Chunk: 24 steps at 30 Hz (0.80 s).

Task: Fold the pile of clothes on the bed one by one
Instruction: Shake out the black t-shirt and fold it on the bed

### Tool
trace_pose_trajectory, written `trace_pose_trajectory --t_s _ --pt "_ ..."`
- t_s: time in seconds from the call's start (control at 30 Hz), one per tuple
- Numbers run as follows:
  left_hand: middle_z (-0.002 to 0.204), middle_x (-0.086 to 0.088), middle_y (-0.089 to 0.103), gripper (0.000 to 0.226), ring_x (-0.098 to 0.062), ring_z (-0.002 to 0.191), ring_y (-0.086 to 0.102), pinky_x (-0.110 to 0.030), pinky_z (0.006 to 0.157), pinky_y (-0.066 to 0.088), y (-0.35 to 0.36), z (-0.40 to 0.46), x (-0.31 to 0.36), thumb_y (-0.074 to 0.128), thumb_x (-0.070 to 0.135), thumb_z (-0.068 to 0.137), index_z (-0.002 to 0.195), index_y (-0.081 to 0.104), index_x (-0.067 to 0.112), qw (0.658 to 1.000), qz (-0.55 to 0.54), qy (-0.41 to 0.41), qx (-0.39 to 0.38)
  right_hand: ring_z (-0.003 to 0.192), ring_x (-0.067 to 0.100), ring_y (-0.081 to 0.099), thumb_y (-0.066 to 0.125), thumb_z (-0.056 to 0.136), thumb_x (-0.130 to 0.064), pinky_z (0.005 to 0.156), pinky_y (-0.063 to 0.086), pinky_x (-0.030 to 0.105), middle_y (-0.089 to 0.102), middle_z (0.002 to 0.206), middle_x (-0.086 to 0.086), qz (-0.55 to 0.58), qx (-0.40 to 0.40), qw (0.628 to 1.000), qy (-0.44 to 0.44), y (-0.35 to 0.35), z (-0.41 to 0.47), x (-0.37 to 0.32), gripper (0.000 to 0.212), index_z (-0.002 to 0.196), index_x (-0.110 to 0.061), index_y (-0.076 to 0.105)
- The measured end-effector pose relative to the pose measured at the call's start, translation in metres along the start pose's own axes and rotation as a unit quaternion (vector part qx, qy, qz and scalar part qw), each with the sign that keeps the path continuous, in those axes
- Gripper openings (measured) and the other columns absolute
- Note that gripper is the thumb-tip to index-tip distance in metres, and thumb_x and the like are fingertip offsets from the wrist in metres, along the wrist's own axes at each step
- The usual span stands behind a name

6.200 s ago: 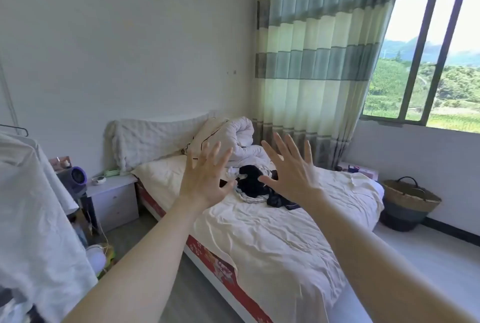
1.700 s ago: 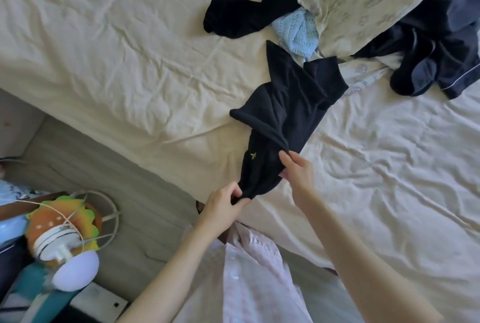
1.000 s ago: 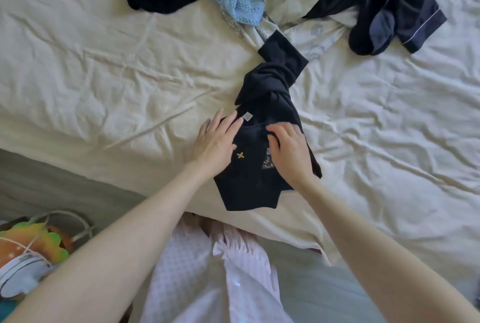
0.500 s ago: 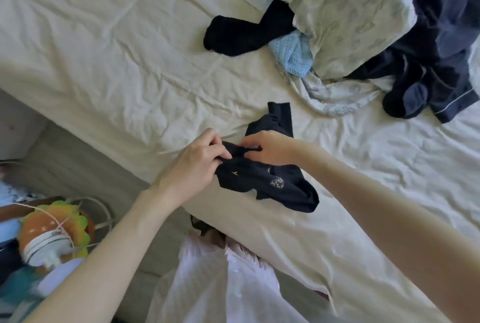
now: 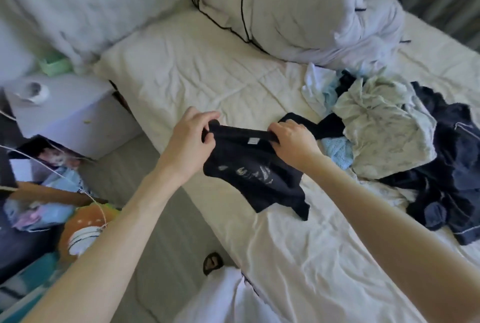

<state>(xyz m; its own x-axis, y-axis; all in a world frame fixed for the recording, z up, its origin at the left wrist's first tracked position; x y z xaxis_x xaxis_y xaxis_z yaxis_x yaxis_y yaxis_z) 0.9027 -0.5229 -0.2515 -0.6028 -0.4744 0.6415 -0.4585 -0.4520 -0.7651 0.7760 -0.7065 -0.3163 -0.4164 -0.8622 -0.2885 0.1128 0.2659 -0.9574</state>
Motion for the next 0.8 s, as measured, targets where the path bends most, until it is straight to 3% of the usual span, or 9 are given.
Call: trace_pose_trajectory --t_s 0.1,0.2,0.27,0.37,0.47,0.57,0.63,0.7,0.8 --pt "0.108 -0.004 0.042 0.050 -0.006 0.090 0.045 0.002 0.082 0.025 -0.051 0.000 -0.005 0.055 -0.003 0.089 0.137 0.048 0.008 0.999 0.023 0.019 0.037 0.094 0.025 0.055 0.056 0.092 -0.024 0.073 0.041 0.032 0.056 0.093 0.000 0.069 -0.035 0.996 0.054 -0.030 0.007 -0.006 0.016 0.101 -0.013 0.063" --pt "0.115 -0.007 0.054 0.033 -0.019 0.102 0.054 -0.008 0.083 0.027 -0.085 -0.003 -0.015 0.055 0.006 0.092 0.125 0.059 0.006 0.997 0.066 0.005 0.032 0.086 0.017 0.052 0.061 0.090 -0.026 0.071 0.034 0.026 0.055 0.087 -0.005 0.123 0.007 0.991 0.061 -0.065 0.017 -0.019 0.012 0.095 -0.018 0.068" --pt "0.107 -0.008 0.060 0.022 -0.023 0.099 0.056 -0.016 0.078 0.030 -0.102 -0.005 -0.020 0.054 0.012 0.094 0.112 0.065 0.006 0.996 0.081 0.003 0.046 0.083 0.014 0.051 0.061 0.088 -0.022 0.071 0.035 0.025 0.059 0.087 -0.005 0.133 0.043 0.989 0.051 -0.090 0.021 -0.031 0.008 0.090 -0.022 0.068" --pt "0.100 -0.004 0.062 0.021 -0.016 0.086 0.053 -0.019 0.071 0.031 -0.126 -0.008 -0.028 0.050 0.019 0.097 0.110 0.060 0.007 0.993 0.074 0.000 0.096 0.077 0.012 0.056 0.061 0.086 -0.017 0.067 0.041 0.024 0.063 0.078 -0.007 0.182 0.068 0.980 0.053 -0.119 0.018 -0.050 0.011 0.079 -0.025 0.064" --pt "0.089 0.007 0.057 0.018 -0.009 0.076 0.050 -0.015 0.061 0.031 -0.142 -0.013 -0.038 0.047 0.025 0.097 0.107 0.054 0.012 0.992 0.031 -0.005 0.122 0.067 0.008 0.058 0.063 0.087 -0.020 0.060 0.045 0.021 0.064 0.071 -0.003 0.302 0.030 0.951 0.064 -0.136 0.008 -0.069 0.013 0.074 -0.022 0.064" --pt "0.097 0.010 0.054 0.020 -0.007 0.092 0.048 -0.015 0.074 0.031 -0.150 -0.020 -0.045 0.054 0.034 0.093 0.104 0.052 0.018 0.991 -0.023 -0.031 0.128 0.055 0.005 0.059 0.067 0.086 -0.026 0.049 0.043 0.015 0.061 0.062 -0.003 0.409 -0.042 0.909 0.070 -0.145 -0.004 -0.084 0.017 0.072 -0.017 0.064" --pt "0.097 0.016 0.055 0.022 -0.003 0.095 0.049 -0.019 0.079 0.034 -0.155 -0.025 -0.051 0.061 0.039 0.088 0.100 0.054 0.022 0.992 -0.044 -0.055 0.100 0.064 0.010 0.061 0.071 0.078 -0.038 0.058 0.045 0.019 0.062 0.068 -0.001 0.452 -0.106 0.883 0.066 -0.147 -0.013 -0.088 0.024 0.075 -0.015 0.064" --pt "0.089 0.020 0.063 0.012 0.000 0.088 0.059 -0.017 0.074 0.039 -0.160 -0.032 -0.060 0.065 0.035 0.086 0.092 0.059 0.026 0.994 -0.084 -0.069 0.025 0.080 0.020 0.065 0.072 0.070 -0.042 0.073 0.048 0.027 0.068 0.084 0.006 0.485 -0.166 0.856 0.069 -0.145 -0.022 -0.085 0.037 0.087 -0.010 0.066" --pt "0.091 0.018 0.072 0.016 0.001 0.088 0.066 -0.017 0.078 0.046 -0.162 -0.052 -0.074 0.065 0.018 0.088 0.095 0.066 0.032 0.970 -0.204 -0.081 -0.102 0.093 0.023 0.068 0.069 0.079 -0.020 0.077 0.053 0.025 0.071 0.101 0.012 0.494 -0.211 0.838 0.091 -0.134 -0.043 -0.077 0.027 0.102 -0.007 0.067"
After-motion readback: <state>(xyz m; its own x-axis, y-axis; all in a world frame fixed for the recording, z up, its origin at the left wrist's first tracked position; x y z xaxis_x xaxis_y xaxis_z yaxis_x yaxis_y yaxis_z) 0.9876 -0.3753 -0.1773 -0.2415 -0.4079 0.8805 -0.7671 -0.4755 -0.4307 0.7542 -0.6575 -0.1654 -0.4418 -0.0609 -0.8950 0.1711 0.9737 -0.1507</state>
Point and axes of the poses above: each hand's wrist, its own z-axis towards the middle knuckle, its own y-axis out of the palm, x = y × z, the point moved 1 cm from there along z, towards the middle knuckle
